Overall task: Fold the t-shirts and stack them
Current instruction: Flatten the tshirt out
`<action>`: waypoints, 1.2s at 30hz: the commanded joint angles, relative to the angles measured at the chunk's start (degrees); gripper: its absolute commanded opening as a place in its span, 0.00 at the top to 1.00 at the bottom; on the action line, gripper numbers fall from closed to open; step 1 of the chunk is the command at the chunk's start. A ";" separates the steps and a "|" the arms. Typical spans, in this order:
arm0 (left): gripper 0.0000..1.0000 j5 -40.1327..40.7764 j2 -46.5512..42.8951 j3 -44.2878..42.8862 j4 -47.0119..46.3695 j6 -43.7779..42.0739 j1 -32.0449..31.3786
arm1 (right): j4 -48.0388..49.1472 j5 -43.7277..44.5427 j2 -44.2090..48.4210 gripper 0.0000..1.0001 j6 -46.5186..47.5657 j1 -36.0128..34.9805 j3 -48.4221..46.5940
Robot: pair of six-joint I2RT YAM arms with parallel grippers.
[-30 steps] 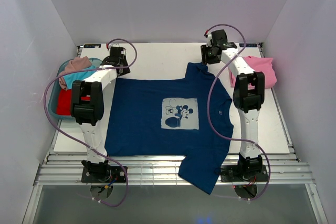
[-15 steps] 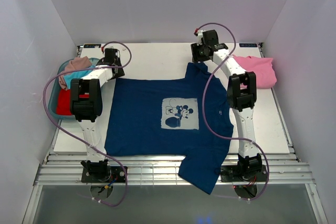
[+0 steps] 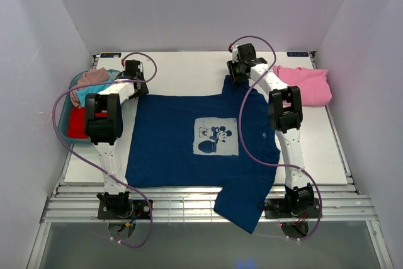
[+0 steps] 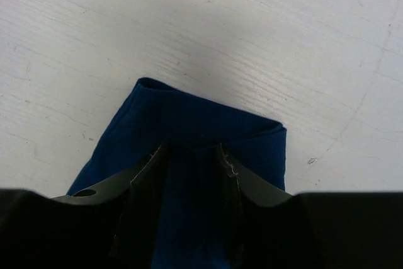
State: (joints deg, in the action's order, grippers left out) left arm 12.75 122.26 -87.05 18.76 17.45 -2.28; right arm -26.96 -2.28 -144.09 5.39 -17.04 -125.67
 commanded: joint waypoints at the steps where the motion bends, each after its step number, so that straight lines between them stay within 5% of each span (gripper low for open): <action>1: 0.43 -0.89 -1.49 -0.05 -0.13 0.04 0.70 | 0.68 2.02 -0.22 0.58 1.20 -0.01 0.51; 8: 0.43 -1.24 -1.67 0.47 -0.48 0.04 1.05 | 0.51 6.33 -0.31 0.64 2.08 -0.01 1.04; 15: 0.43 -1.42 -0.97 -0.23 -0.48 0.65 1.58 | 0.42 6.77 -0.31 0.86 1.56 0.07 1.12; 29: 0.43 -3.53 0.70 -3.83 0.48 2.58 1.93 | 0.33 6.15 2.50 0.74 1.38 -0.01 -0.64; 36: 0.50 -0.80 -0.44 -2.60 2.33 2.41 1.93 | -0.20 5.80 2.85 0.79 1.64 0.07 1.12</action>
State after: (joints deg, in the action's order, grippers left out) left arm 10.20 123.48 -89.30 19.44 19.57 -1.04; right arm -26.79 3.27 -144.09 6.55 -17.02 -125.34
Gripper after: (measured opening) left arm 0.504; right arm 0.219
